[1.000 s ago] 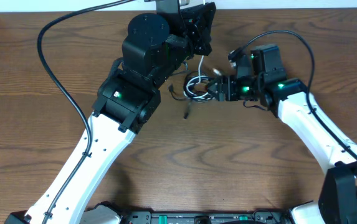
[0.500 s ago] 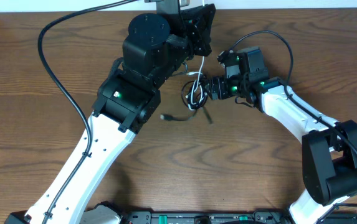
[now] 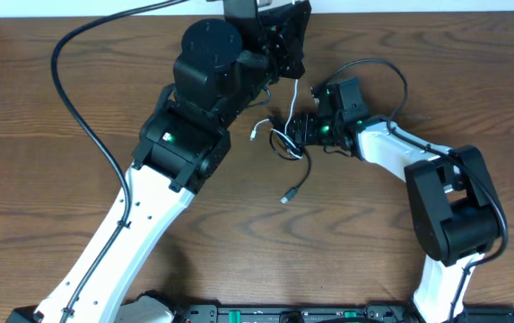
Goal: Untangle cables
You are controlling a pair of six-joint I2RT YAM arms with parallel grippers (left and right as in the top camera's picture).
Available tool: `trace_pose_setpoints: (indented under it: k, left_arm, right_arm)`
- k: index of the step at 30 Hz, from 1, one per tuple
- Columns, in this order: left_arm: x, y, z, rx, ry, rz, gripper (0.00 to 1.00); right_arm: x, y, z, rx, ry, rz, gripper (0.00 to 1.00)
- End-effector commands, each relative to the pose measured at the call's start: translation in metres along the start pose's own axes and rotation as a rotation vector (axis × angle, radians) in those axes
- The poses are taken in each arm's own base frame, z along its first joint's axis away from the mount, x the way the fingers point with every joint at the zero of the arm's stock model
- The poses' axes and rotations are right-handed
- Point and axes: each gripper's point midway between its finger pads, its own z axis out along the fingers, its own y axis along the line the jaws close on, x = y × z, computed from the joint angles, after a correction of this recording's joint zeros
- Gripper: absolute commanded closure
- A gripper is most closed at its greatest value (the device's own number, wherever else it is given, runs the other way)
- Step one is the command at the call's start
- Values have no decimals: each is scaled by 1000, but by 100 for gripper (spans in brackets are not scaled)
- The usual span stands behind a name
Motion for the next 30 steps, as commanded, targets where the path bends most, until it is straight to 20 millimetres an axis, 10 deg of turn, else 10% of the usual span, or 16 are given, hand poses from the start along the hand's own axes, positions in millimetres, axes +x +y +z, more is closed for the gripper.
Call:
trace_pose_setpoints:
  k: [1,13,20,30]
  left_arm:
    - [-39,-14,-27,29,-111,13,92]
    - [-92,19,-83,-78,-237,24,93]
    - [-30,40,-53,-93,21,-38,92]
    - [119,82,34,-164,430,-107,92]
  right_arm:
    - [26,-26,23,70,71,104,37]
    - [31,-37,26,118,78,136,45]
    - [8,-15,-4,43,34,49,41]
    - [-45,-19,-150,106,-158,56,33]
